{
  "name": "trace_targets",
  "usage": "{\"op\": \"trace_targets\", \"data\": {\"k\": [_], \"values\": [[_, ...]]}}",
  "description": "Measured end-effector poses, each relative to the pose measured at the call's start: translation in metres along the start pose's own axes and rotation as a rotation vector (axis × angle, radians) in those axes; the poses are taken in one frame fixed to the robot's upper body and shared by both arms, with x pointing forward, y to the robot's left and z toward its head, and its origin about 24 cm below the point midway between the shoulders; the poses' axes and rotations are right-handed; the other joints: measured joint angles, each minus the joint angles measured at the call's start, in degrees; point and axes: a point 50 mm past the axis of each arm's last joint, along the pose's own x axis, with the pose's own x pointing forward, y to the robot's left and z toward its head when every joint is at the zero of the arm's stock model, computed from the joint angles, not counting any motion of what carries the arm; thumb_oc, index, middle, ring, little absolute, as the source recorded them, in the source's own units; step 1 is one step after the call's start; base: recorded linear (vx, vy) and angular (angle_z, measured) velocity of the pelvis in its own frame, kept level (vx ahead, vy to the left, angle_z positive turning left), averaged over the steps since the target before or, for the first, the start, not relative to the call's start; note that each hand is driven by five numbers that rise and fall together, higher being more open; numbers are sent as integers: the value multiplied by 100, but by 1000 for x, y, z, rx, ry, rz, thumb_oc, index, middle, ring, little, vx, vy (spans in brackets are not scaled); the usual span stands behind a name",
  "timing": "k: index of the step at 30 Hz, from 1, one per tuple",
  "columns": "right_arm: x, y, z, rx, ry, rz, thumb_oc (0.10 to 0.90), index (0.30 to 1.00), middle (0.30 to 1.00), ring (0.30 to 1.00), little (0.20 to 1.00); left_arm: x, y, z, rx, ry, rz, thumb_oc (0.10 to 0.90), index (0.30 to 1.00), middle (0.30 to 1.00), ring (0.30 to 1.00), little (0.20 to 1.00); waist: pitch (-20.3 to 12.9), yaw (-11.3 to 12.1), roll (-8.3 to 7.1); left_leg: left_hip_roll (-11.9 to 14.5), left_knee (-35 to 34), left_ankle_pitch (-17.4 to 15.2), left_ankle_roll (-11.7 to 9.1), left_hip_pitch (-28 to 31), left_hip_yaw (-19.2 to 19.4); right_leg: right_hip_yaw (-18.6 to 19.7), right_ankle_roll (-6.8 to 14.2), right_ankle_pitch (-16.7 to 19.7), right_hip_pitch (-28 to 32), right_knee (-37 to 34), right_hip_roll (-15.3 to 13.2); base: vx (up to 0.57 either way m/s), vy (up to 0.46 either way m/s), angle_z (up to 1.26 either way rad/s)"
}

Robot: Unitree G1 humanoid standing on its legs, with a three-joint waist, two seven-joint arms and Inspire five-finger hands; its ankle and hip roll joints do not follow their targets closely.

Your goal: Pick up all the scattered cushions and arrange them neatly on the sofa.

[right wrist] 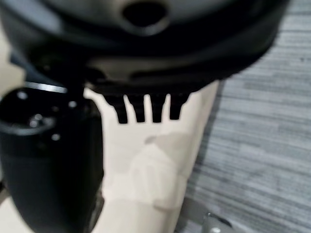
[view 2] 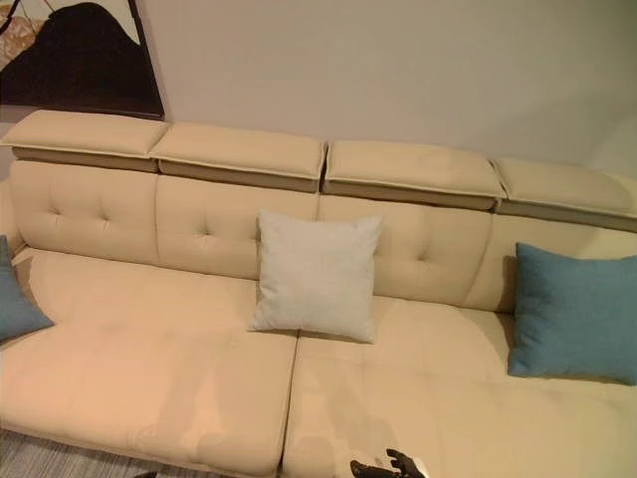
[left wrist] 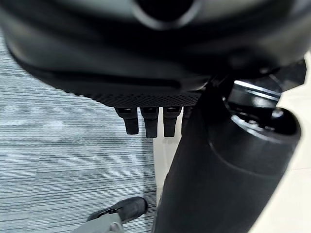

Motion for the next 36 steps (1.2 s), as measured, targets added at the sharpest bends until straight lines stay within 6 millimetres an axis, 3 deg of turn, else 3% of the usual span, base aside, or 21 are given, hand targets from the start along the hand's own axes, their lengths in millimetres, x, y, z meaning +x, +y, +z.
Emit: {"op": "trace_targets", "data": {"k": [4,7,8,9,10,11,13,15,16,17,18,20,23,26,27,28,30,33,34,35,36], "values": [[7,-1,24,6,-53,-5,800,900,900,900,900,7,8,29,1,-75,21,800,900,900,900,900,292,20,57,55,6,150,148,-202,-168,239,170,-321,-468,799,-11,-188,-76,15],[6,1,23,28,-46,0,800,900,900,900,900,9,13,50,-27,-158,44,800,900,900,900,900,333,48,63,92,28,301,129,-375,-553,722,308,-1099,-542,1756,-17,-174,-180,84],[8,3,29,41,-60,2,800,900,900,900,900,8,14,51,-33,-169,56,800,900,900,900,900,330,88,39,97,29,336,79,-440,-623,786,268,-1289,-495,1773,1,-299,-323,64],[8,5,34,49,-72,6,800,900,900,900,900,9,16,53,-39,-169,67,800,900,900,900,900,310,97,-43,72,29,364,32,-478,-690,798,57,-1329,-422,1414,-30,-276,-262,26],[11,3,47,53,-104,2,800,900,900,900,900,8,12,44,-42,-142,56,800,900,900,900,900,338,167,32,162,53,470,-42,-559,-739,734,-77,-1174,-290,1173,138,-380,-331,52],[11,3,50,58,-120,-7,800,900,900,900,900,9,5,46,-53,-130,44,800,900,900,900,900,347,142,153,205,347,594,-318,-941,-951,610,-90,-1069,-267,957,324,-204,-145,93],[13,2,61,53,-150,-8,800,900,900,900,900,12,8,64,-63,-168,64,800,900,900,900,900,461,188,82,210,467,1049,-798,-1441,-1156,430,-475,-795,-315,593,383,-341,-149,113],[14,0,73,36,-174,-13,800,900,900,900,900,13,5,59,-69,-142,59,800,900,900,900,900,608,332,98,242,333,1654,-784,-1569,-1140,210,-637,-642,-386,677,597,-259,-96,81],[14,0,74,31,-182,-15,800,900,900,900,900,14,8,65,-67,-153,66,800,900,900,900,900,695,264,-42,258,158,2037,-1134,-1613,-1076,62,-734,-642,-423,639,461,-165,-41,107],[15,1,80,34,-195,-13,800,900,900,900,900,13,12,62,-65,-146,74,800,900,900,900,900,781,255,-207,207,281,1965,-1154,-1642,-833,18,-893,-705,-333,489,403,-276,-66,83],[13,-1,86,47,-230,-19,800,900,900,900,900,12,14,47,-66,-101,82,800,900,900,900,900,760,300,-481,301,1085,790,-549,-1589,-159,-109,-1106,-425,-317,180,313,-234,-43,69],[12,-12,84,53,-251,-52,800,900,900,900,900,11,14,41,-63,-81,84,800,900,900,900,900,749,53,-498,306,1632,117,-605,-1311,189,-505,-1048,-167,-113,-229,222,-140,0,95],[12,-26,60,39,-168,-99,800,900,900,900,900,11,8,43,-69,-87,68,800,900,900,900,900,683,-186,-260,497,1608,-397,-675,-393,705,-1034,-820,-197,-97,-264,214,-87,46,109],[10,-26,42,36,-106,-99,800,900,900,900,900,11,-10,54,-82,-115,20,800,900,900,900,900,575,-310,4,518,483,-405,-563,391,1126,-1314,-640,-62,-291,-242,227,-38,120,101],[9,-23,32,35,-66,-92,800,900,900,900,900,10,-21,58,-92,-124,-6,800,900,900,900,900,501,-391,132,540,77,-408,-552,547,1328,-1624,-579,-16,-269,-245,220,6,166,115],[8,-21,26,33,-39,-88,800,900,900,900,900,9,-27,59,-83,-127,-24,800,900,900,900,900,438,-376,222,529,-9,-517,-394,489,1363,-1768,-520,24,-291,-210,252,-11,193,74],[9,1,30,49,-39,-38,800,900,900,900,900,8,-19,41,-75,-81,-4,800,900,900,900,900,253,-74,-78,273,3,-557,-105,459,1182,-1639,-384,93,-491,102,-56,-66,156,9],[11,16,45,48,-73,1,800,900,900,900,900,7,9,14,-72,3,71,800,900,900,900,900,253,66,-339,-61,105,-467,154,275,1003,-1359,-129,111,-919,921,-572,-120,109,44],[11,20,53,52,-93,9,800,900,900,900,900,9,22,18,-58,3,100,800,900,900,900,900,348,8,-360,-141,94,-345,311,136,606,-375,134,-257,-1298,1602,-580,-35,47,166],[11,24,60,49,-125,23,800,900,900,900,900,11,35,26,-47,-18,133,800,900,900,900,900,448,-70,-310,-148,69,-197,307,-58,252,1147,513,-725,-1444,1892,54,42,-34,187],[11,26,63,44,-140,32,800,900,900,900,900,11,38,30,-47,-29,140,800,900,900,900,900,467,-96,-321,-242,70,-142,296,-172,57,1607,538,-841,-1461,1841,311,69,-74,186]]}}
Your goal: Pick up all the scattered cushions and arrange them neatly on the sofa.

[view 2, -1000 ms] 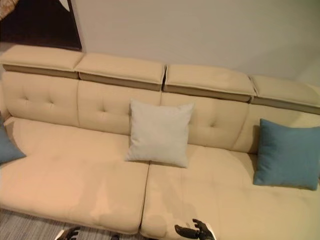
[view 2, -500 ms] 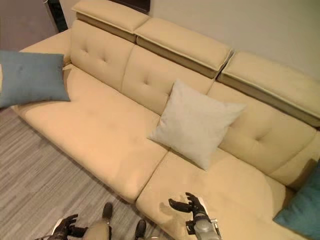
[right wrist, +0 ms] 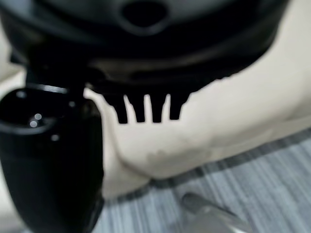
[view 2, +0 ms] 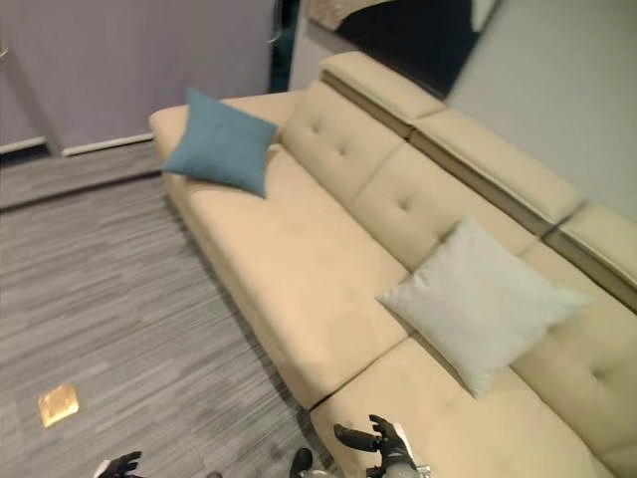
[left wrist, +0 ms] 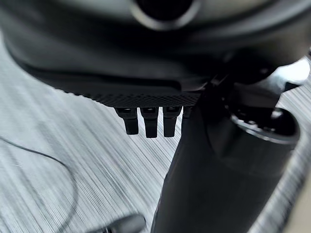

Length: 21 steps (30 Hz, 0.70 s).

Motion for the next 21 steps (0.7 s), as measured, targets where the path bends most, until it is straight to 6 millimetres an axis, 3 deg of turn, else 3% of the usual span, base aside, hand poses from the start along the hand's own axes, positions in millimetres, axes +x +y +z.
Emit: {"op": "trace_targets", "data": {"k": [1,2,3,6,9,10,11,12,13,14,15,16,17,19,21], "values": [[1,-2,2,12,1,-6,800,900,900,900,900,0,-2,4,-2,-13,-5,800,900,900,900,900,95,37,72,-126,6,31,-36,16,-387,-284,-393,104,361,-537,57,124,-124,182],[0,-4,-7,10,29,-8,800,900,900,900,900,1,-11,17,-3,-67,-30,800,900,900,900,900,149,30,207,-157,-14,6,-158,40,-744,-682,-680,381,906,-1319,-62,104,-99,159],[0,-3,-6,6,32,6,800,900,900,900,900,-1,-15,16,-8,-70,-39,800,900,900,900,900,163,138,253,-165,-42,-1,-183,10,-841,-829,-779,557,1089,-1657,-70,105,-109,109],[1,-2,-2,8,15,10,800,900,900,900,900,-5,-20,2,-14,-39,-52,800,900,900,900,900,169,159,238,-165,-12,0,-289,16,-1006,-1041,-864,754,1394,-2082,-69,5,-48,41],[2,-6,3,13,-7,-2,800,900,900,900,900,-5,-22,2,-15,-37,-58,800,900,900,900,900,235,84,103,-194,252,49,-374,-213,-1047,-1331,-814,695,1430,-2081,-108,-15,-3,62],[1,-8,2,25,-4,-9,800,900,900,900,900,-3,-22,9,-19,-48,-58,800,900,900,900,900,294,-14,-13,-305,497,108,-621,-406,-986,-1562,-804,675,1474,-2082,-249,48,22,106],[1,-9,1,38,-4,-17,800,900,900,900,900,-2,-22,14,-26,-59,-59,800,900,900,900,900,350,-99,-148,-400,742,122,-959,-604,-679,-1789,-901,632,1519,-2081,-431,62,31,137],[1,-12,-3,47,16,-27,800,900,900,900,900,-2,-24,19,-36,-75,-63,800,900,900,900,900,382,-163,-207,-312,1018,-50,-804,-770,43,-1960,-983,569,1558,-2083,-493,96,35,105],[0,-14,-9,49,36,-35,800,900,900,900,900,-2,-26,19,-38,-76,-68,800,900,900,900,900,369,-139,-175,-78,982,-157,-625,-761,431,-1947,-995,518,1591,-2080,-440,169,55,49],[0,-15,-9,47,39,-37,800,900,900,900,900,-4,-27,11,-39,-52,-67,800,900,900,900,900,349,-126,-71,154,840,-167,-615,-789,552,-1918,-1075,418,1618,-2087,-349,288,95,15],[2,-15,-2,47,29,-42,800,900,900,900,900,-2,-23,3,-52,7,-51,800,900,900,900,900,376,-148,-39,416,831,-122,-699,-1020,773,-1918,-1057,346,1629,-2126,-405,481,171,12],[1,-14,-7,46,50,-42,800,900,900,900,900,-1,-19,-1,-110,48,-27,800,900,900,900,900,393,-76,-85,558,694,27,-890,-1344,919,-1923,-970,291,1640,-2125,-586,602,254,-11],[-3,-13,-21,44,85,-39,800,900,900,900,900,-7,-21,-21,-142,110,-22,800,900,900,900,900,321,22,77,713,425,354,-705,-1092,1033,-1778,-687,173,1910,-2125,-622,521,258,-30],[-10,2,-38,41,127,0,800,900,900,900,900,-13,-15,-45,-127,178,-6,800,900,900,900,900,49,21,-105,402,383,349,-456,-895,1087,-1729,-478,48,1989,-1973,-966,264,183,-31],[-13,12,-41,32,135,31,800,900,900,900,900,-14,-8,-50,-119,190,12,800,900,900,900,900,-15,29,-184,249,195,395,-228,-659,1251,-1752,-236,-13,1847,-1481,-1136,227,194,-21]]}}
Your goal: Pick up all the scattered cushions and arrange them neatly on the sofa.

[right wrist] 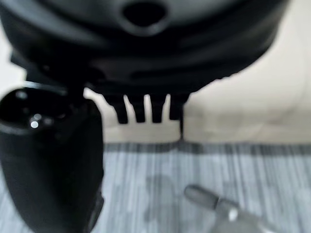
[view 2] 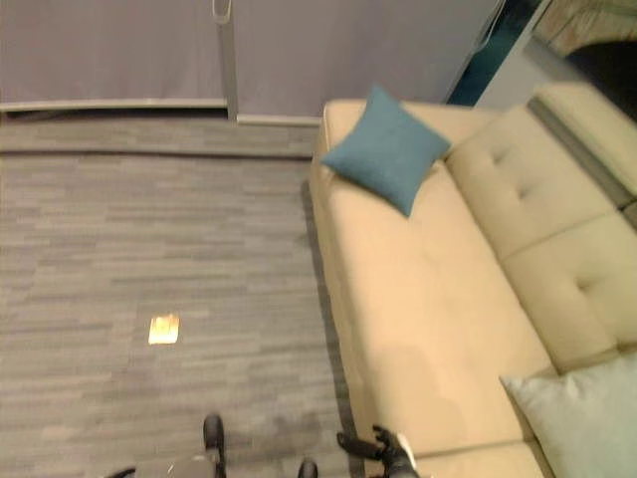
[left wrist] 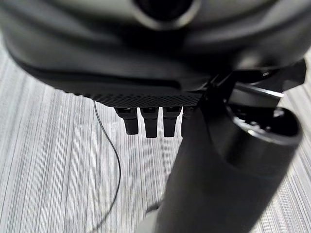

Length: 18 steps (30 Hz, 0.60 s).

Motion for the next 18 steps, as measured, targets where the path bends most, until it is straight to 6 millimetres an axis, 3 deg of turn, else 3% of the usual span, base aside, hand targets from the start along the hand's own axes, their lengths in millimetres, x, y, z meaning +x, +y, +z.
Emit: {"op": "trace_targets", "data": {"k": [1,2,3,4,6,8,9,11,13,14,16,17,18], "values": [[1,3,3,-3,-9,9,800,900,900,900,900,1,2,2,-21,-3,7,800,900,900,900,900,4,46,-3,-25,-126,-61,82,137,19,19,118,-23,-184,472,-44,198,194,-26],[2,5,10,-5,-29,13,800,900,900,900,900,2,0,10,-48,-18,4,800,900,900,900,900,76,-3,205,31,-244,-21,200,346,75,9,420,-251,-807,1875,-141,215,206,-13],[2,5,11,-13,-37,17,800,900,900,900,900,2,0,17,-59,-39,5,800,900,900,900,900,41,-43,243,4,-242,-157,278,390,25,103,591,-143,-1084,2287,-151,218,207,3],[2,6,14,-20,-43,21,800,900,900,900,900,3,0,31,-49,-86,3,800,900,900,900,900,61,-52,230,-100,-269,-261,370,507,7,184,614,-26,-1436,3053,-274,270,179,12],[2,5,16,-23,-53,20,800,900,900,900,900,4,-3,47,-18,-142,-12,800,900,900,900,900,50,-123,285,-160,-244,-422,527,673,-70,347,688,-53,-1763,3642,-294,356,153,1],[3,3,28,-30,-101,16,800,900,900,900,900,3,-7,58,11,-177,-26,800,900,900,900,900,94,-202,419,-133,-246,-505,610,783,-108,355,570,-147,-2090,3484,-23,191,38,-7],[5,2,39,-31,-131,14,800,900,900,900,900,3,-9,63,25,-189,-35,800,900,900,900,900,140,-319,480,-78,-242,-435,480,888,-122,225,460,-144,-2061,2804,198,243,28,21],[4,2,36,-33,-123,15,800,900,900,900,900,2,-14,78,19,-241,-48,800,900,900,900,900,156,-443,463,-150,-242,-625,468,1062,-231,-3,202,50,-2248,2022,422,391,13,29],[4,3,35,-36,-119,16,800,900,900,900,900,2,-18,84,15,-253,-56,800,900,900,900,900,154,-496,451,-165,-243,-804,438,1170,-372,-49,74,200,-2292,1138,630,368,-11,40],[4,2,30,-35,-99,13,800,900,900,900,900,2,-21,84,16,-244,-67,800,900,900,900,900,137,-600,375,-233,-241,-865,317,1299,-500,-302,211,538,-2258,90,630,329,-16,62],[3,1,19,-39,-54,11,800,900,900,900,900,2,-21,71,43,-217,-67,800,900,900,900,900,99,-628,295,-261,-243,-1118,161,1627,-596,-465,16,704,-2188,95,613,420,-34,43],[3,-1,16,-38,-42,4,800,900,900,900,900,2,-23,61,56,-191,-71,800,900,900,900,900,65,-632,352,-161,-245,-1257,81,1801,-636,-542,-169,1052,-2079,177,656,478,-85,39],[2,-9,9,-43,-27,-13,800,900,900,900,900,0,-29,41,81,-138,-89,800,900,900,900,900,-35,-676,649,152,-223,-1358,-80,2012,-761,-510,-374,1191,-1891,289,938,332,-65,45]]}}
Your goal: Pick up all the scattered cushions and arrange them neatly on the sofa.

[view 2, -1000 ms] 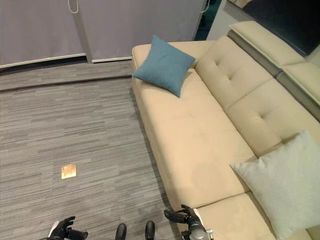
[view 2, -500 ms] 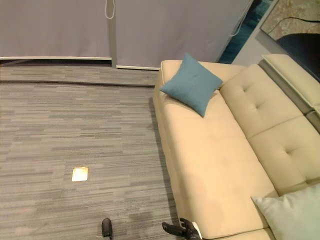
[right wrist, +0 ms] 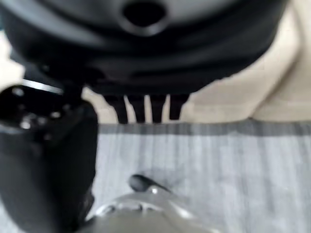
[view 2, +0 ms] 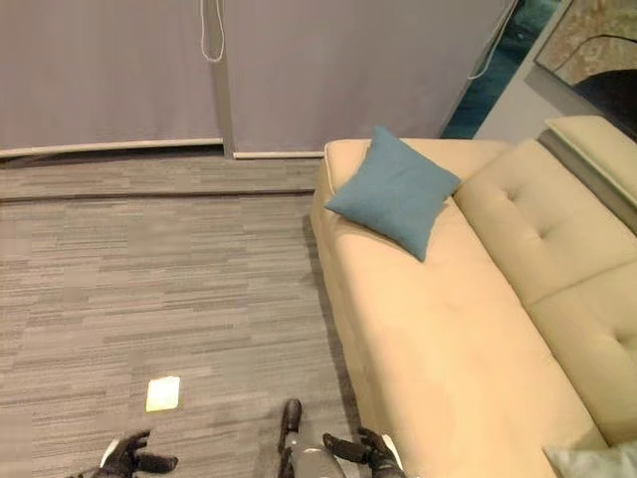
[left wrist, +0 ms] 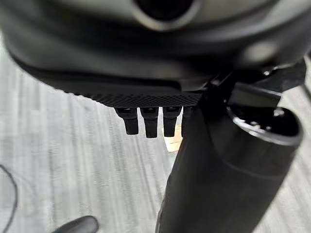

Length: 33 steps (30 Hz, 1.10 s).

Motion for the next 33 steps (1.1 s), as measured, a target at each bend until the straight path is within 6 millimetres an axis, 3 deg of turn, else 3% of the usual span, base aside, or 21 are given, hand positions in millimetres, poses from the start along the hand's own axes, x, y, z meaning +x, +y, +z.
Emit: {"op": "trace_targets", "data": {"k": [1,2,3,5,7,9,11,12,13,15,16,18,19,20,22,23,24,26,28,32,33], "values": [[0,-3,-2,10,9,-9,800,900,900,900,900,-1,-2,-4,6,14,-8,800,900,900,900,900,-17,10,41,43,242,59,-114,-8,-65,-4,-117,-75,172,-98,58,370,-120,50],[0,-3,-4,14,14,-12,800,900,900,900,900,-1,-3,-6,6,20,-12,800,900,900,900,900,-20,11,0,50,555,121,-241,-102,-80,-12,-134,-81,355,-220,55,156,-64,32],[-2,-4,-9,14,27,-13,800,900,900,900,900,-2,-3,-8,7,26,-16,800,900,900,900,900,-66,34,-80,22,949,179,-382,-211,-75,25,-322,59,538,-395,31,215,-103,21],[0,-10,-6,23,18,-31,800,900,900,900,900,-4,-8,-18,8,60,-29,800,900,900,900,900,-61,74,-228,103,2995,167,-1024,-1046,-47,73,-601,-42,1051,-790,-10,158,-90,-2],[2,-19,2,7,-3,-50,800,900,900,900,900,-3,-7,-10,-11,31,-24,800,900,900,900,900,-63,230,-226,125,4282,200,-1132,-1844,-259,252,-808,-210,1208,-890,74,198,-67,-33],[5,-22,7,4,1,-58,800,900,900,900,900,1,0,6,-13,-11,-3,800,900,900,900,900,18,338,-364,134,4698,136,-915,-2433,-172,342,-871,-335,1352,-891,72,264,13,-24],[7,-19,16,-2,-17,-50,800,900,900,900,900,3,7,17,-8,-51,12,800,900,900,900,900,127,421,-600,47,3193,103,-536,-2622,-81,561,-786,-536,1561,-935,71,347,123,-51],[8,-19,21,-18,-30,-49,800,900,900,900,900,4,8,19,-12,-56,16,800,900,900,900,900,158,460,-614,-22,2085,281,-459,-2625,-171,683,-632,-602,1652,-937,101,305,131,-66],[8,-19,20,-31,-28,-50,800,900,900,900,900,4,8,20,-3,-59,13,800,900,900,900,900,157,476,-615,-92,953,623,-478,-2510,-322,766,-528,-674,1671,-933,149,297,118,-65],[8,-21,20,-34,-28,-55,800,900,900,900,900,3,5,18,-16,-56,5,800,900,900,900,900,200,498,-570,-60,-15,1059,-494,-2518,-519,887,-498,-755,1841,-937,244,293,128,-61],[7,-23,15,-35,-13,-62,800,900,900,900,900,3,3,15,-19,-40,-1,800,900,900,900,900,210,487,-485,-11,-25,1226,-475,-2538,-612,1011,-443,-855,1970,-911,347,262,178,-83],[3,-23,-3,-39,28,-72,800,900,900,900,900,-1,-3,-4,-18,16,-15,800,900,900,900,900,35,463,-337,-41,331,1423,-209,-2425,-543,1234,-412,-1094,2271,-893,409,287,198,-79],[1,-20,-11,-42,55,-62,800,900,900,900,900,-2,-3,-8,-17,29,-16,800,900,900,900,900,-30,480,-386,-107,230,1703,-5,-2262,-517,1389,-340,-1221,2335,-789,342,156,112,-67],[0,-16,-14,-41,74,-51,800,900,900,900,900,-2,-3,-12,-15,46,-16,800,900,900,900,900,-46,506,-409,-127,70,1809,118,-2041,-398,1434,-172,-1406,2245,-391,278,209,149,-65],[-1,-8,-14,-37,66,-33,800,900,900,900,900,-1,1,-5,-13,28,-10,800,900,900,900,900,-26,441,-378,-220,43,1655,322,-1859,-287,1268,173,-1688,1850,641,105,191,145,-47],[0,-6,-9,-36,54,-29,800,900,900,900,900,0,0,-2,-14,19,-11,800,900,900,900,900,-9,476,-372,-206,12,1589,332,-1728,-148,1252,320,-1850,1420,1573,30,150,173,-63],[2,-1,3,-35,3,-16,800,900,900,900,900,2,4,7,-6,-13,-6,800,900,900,900,900,26,421,-301,-307,17,1455,300,-1593,-47,1074,550,-1978,663,2931,-296,150,172,-59],[2,3,13,-41,-34,-2,800,900,900,900,900,3,6,16,4,-36,0,800,900,900,900,900,50,356,-279,-425,-9,1278,472,-1407,116,630,606,-1962,236,3375,-743,202,131,-40],[3,10,25,-61,-77,23,800,900,900,900,900,4,9,19,9,-44,11,800,900,900,900,900,66,317,-237,-477,-10,1072,425,-1105,321,311,592,-1923,38,2980,-948,240,54,-48],[4,14,34,-65,-108,45,800,900,900,900,900,5,18,17,11,-38,33,800,900,900,900,900,50,315,-274,-471,-9,798,296,-873,566,-419,523,-1537,-45,1776,-966,255,2,-31],[5,13,37,-58,-111,41,800,900,900,900,900,4,20,14,10,-26,37,800,900,900,900,900,32,369,-303,-470,-9,694,265,-815,722,-963,556,-1335,-81,1431,-1079,307,-22,-57]]}}
